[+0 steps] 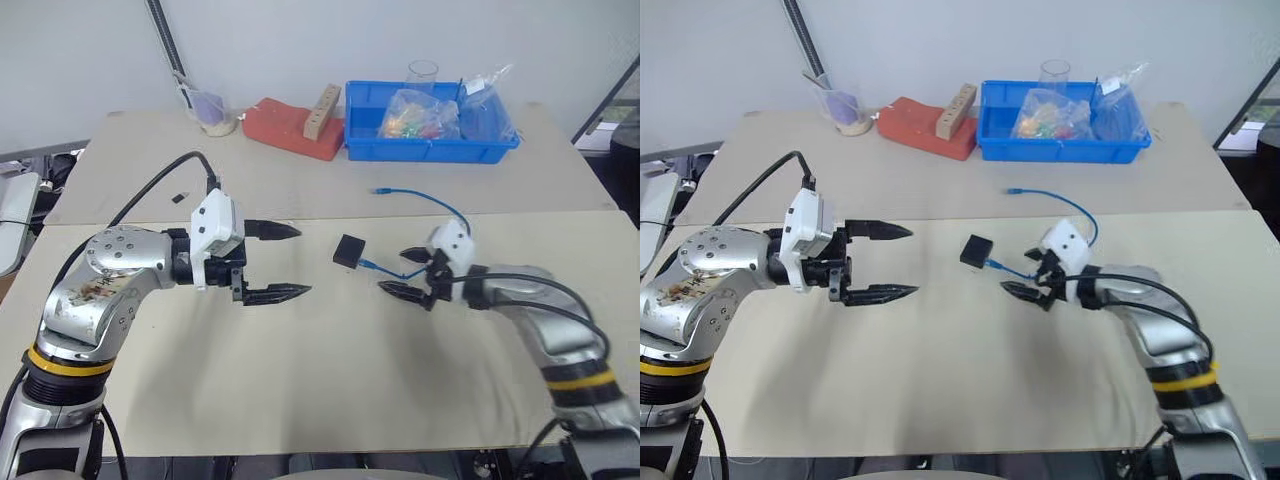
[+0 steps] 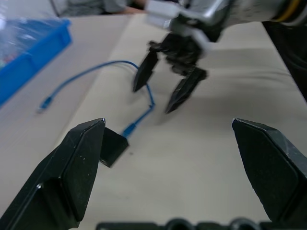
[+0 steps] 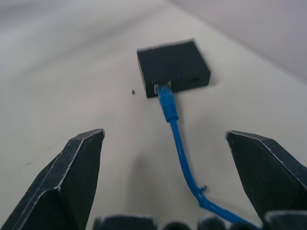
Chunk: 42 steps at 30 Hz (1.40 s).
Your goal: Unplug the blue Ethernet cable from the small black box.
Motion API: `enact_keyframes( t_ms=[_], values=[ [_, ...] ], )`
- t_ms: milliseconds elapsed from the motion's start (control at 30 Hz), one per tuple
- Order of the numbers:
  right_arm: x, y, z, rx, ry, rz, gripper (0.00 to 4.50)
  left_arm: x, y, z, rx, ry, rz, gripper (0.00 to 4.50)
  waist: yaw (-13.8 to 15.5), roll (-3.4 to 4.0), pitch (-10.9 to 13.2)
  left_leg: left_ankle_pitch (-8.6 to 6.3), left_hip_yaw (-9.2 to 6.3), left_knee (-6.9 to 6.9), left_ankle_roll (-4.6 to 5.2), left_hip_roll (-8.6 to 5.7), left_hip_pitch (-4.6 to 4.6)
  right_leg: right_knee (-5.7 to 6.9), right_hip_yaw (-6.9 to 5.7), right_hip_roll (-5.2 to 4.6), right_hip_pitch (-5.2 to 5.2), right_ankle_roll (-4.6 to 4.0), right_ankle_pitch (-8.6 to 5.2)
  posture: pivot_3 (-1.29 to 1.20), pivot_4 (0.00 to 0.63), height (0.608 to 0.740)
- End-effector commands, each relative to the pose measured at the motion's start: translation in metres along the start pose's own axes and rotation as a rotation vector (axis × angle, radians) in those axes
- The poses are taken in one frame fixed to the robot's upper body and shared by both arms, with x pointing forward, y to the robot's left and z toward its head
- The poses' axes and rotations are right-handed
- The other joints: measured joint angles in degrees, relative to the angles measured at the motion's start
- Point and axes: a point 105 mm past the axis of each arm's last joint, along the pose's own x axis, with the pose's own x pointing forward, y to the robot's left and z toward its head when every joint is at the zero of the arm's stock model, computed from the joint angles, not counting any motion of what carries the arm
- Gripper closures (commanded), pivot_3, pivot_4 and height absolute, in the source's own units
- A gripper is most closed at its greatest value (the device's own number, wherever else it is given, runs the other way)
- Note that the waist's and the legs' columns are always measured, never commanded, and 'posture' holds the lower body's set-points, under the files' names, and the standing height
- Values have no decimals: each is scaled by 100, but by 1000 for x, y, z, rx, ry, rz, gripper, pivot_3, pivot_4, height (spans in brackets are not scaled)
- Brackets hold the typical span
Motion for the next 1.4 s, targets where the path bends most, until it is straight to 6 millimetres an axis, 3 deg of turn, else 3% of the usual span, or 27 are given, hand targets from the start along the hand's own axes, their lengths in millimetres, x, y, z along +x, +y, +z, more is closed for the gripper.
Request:
enact_keyframes(
  t_ms=[33,133,167,500,567,600,667,800,933,1200,1400],
  values=[
    [17,-4,12,-48,-22,16,0,-10,-6,2,43,21,-17,16,-9,3,2,0,0,0,0,0,0,1,0,0,-1,0,0,0,150,740],
    [29,-8,12,-50,-12,27,0,-16,-10,0,43,38,-9,16,2,4,2,0,-1,0,0,1,-1,2,0,0,-4,0,0,0,150,740],
    [32,-9,12,-58,-9,36,259,-19,-11,-1,42,43,-1,3,5,4,2,0,-1,0,0,1,-1,2,0,-1,-4,0,0,0,150,740],
    [41,-8,14,-83,-14,96,3620,-27,-14,-5,31,62,39,0,13,4,2,0,-5,4,0,2,-1,9,-2,-1,-4,0,0,0,150,740],
    [35,-5,19,-151,-16,129,4354,-29,-13,-8,9,64,49,0,13,4,2,0,-4,4,0,2,-1,9,-2,-1,-4,0,0,0,150,740],
    [29,-5,26,-207,-35,135,4463,-30,-10,-8,-21,55,61,0,13,6,3,0,-4,4,0,2,0,9,-2,-1,-4,0,0,0,150,740],
    [19,-5,40,-369,-67,127,4461,-32,0,-4,-130,2,107,0,31,7,4,0,-5,4,0,1,-5,10,-2,-2,-7,0,0,0,150,740],
    [3,5,72,-940,-185,62,4461,-37,23,-2,-461,-147,172,0,33,5,4,0,-11,17,0,-2,-10,15,-8,-4,-12,1,0,0,150,740],
    [-6,18,101,-1238,-347,-7,4461,-30,36,-10,-620,-214,164,0,-12,5,4,-1,-8,16,1,0,-3,32,-7,-2,-14,2,-1,0,150,740],
    [-1,40,120,-1391,-486,-31,4461,13,46,-18,-522,-191,96,0,13,4,4,5,-3,21,-9,-3,-18,86,-1,-3,-43,0,0,0,150,740],
    [3,43,124,-1400,-502,-34,4461,19,51,-12,-480,-232,62,0,6,4,4,6,-3,22,-9,-1,-19,86,-1,-1,-44,0,0,0,150,740]
  ],
)
